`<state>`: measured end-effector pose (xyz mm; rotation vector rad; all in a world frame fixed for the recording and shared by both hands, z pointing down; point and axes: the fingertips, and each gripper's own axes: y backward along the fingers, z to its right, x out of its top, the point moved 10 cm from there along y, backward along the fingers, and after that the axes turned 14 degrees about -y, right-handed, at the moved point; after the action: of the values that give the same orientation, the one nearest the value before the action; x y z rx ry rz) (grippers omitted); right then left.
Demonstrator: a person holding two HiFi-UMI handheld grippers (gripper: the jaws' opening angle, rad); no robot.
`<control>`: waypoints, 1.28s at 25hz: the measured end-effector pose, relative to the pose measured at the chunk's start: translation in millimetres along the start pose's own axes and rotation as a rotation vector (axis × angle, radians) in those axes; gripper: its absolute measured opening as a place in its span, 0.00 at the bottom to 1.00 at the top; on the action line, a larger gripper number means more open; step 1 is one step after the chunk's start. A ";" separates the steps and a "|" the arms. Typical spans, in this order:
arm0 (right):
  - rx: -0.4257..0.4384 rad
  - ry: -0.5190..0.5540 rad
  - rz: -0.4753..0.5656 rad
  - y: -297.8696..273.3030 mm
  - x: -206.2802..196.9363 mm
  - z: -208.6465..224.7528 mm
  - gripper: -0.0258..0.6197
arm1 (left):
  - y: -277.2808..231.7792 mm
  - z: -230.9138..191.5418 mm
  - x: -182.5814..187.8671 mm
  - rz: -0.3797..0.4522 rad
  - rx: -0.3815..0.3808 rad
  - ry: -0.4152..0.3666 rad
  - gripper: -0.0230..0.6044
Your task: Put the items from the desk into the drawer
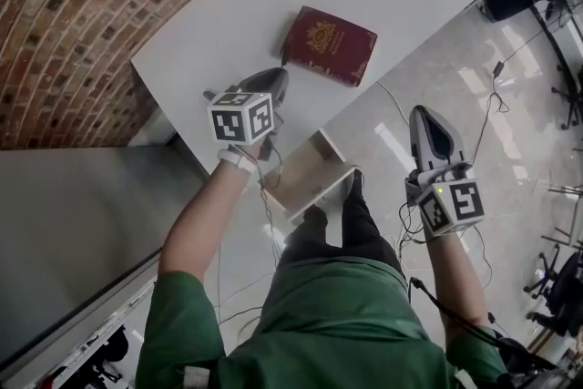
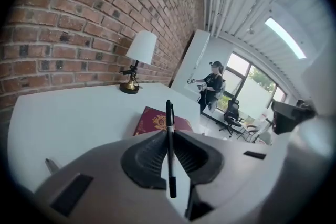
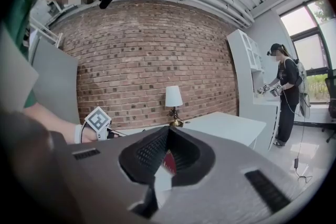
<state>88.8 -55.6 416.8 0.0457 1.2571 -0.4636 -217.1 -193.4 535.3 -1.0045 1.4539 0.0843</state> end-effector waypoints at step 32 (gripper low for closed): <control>0.046 -0.091 -0.126 13.7 -77.6 73.6 0.04 | -15.0 141.6 -240.1 -0.259 -0.023 -0.074 0.10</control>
<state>142.5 -39.9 508.9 -0.0159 1.1640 -0.5969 -143.8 5.8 716.7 -1.1884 1.2478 -0.0492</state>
